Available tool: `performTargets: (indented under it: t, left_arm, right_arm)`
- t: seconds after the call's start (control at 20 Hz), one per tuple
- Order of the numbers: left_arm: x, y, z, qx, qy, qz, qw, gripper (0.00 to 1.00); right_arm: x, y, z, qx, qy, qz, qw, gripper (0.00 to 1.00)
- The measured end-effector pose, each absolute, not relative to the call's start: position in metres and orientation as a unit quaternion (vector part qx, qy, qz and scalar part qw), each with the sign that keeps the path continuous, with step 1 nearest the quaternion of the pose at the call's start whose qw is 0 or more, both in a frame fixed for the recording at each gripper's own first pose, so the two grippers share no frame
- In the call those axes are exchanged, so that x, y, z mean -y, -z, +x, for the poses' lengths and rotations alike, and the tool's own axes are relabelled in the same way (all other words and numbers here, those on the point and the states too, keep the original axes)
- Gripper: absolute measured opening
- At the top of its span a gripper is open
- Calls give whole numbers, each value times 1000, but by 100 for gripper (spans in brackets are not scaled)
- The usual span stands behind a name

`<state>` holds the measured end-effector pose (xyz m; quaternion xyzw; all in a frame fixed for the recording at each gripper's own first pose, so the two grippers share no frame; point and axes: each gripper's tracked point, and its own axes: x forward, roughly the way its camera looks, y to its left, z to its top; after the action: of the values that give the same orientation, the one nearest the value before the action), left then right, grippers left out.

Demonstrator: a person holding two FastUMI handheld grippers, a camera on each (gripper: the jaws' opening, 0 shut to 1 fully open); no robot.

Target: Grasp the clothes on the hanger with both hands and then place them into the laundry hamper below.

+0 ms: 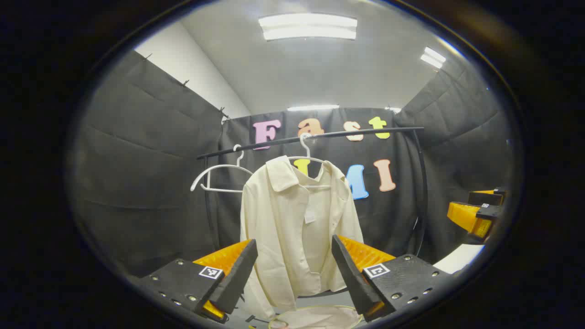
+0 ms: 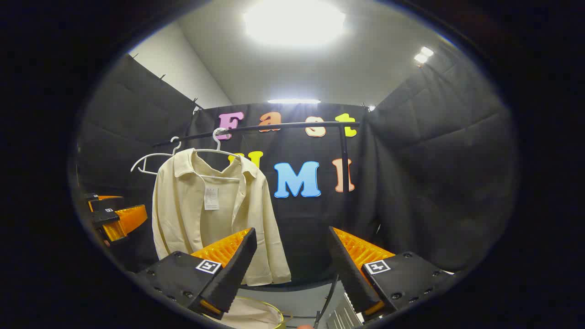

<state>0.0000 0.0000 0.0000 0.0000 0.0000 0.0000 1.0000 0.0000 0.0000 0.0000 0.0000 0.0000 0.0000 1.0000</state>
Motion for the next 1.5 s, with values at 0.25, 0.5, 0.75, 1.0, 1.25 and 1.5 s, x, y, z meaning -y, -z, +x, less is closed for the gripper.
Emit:
performTargets:
  t: [0.25, 0.5, 0.75, 1.0, 1.25, 1.5]
  left_arm:
    - [-2, 0, 2, 3, 0, -5, 1000, 95]
    - [-8, -2, 2, 3, -4, -1, 1000, 96]
    - [-16, -2, 3, 6, -10, 4, 1000, 96]
    - [-29, 1, 9, 7, -10, -3, 1000, 96]
    - [-39, -8, 9, 17, 6, 3, 1000, 96]
    - [-33, -11, 23, 14, 14, 1, 1000, 95]
  right_arm:
    - [-5, -5, 1, 9, -1, 1, 1000, 98]
    - [-12, 0, 0, 6, -8, 5, 1000, 97]
    - [-16, -1, 4, 3, -8, 5, 1000, 98]
    - [-32, -4, 10, 1, -12, 5, 1000, 97]
    - [-52, -9, 15, 13, -16, 11, 1000, 97]
    - [-62, -18, 39, 16, -30, 22, 999, 98]
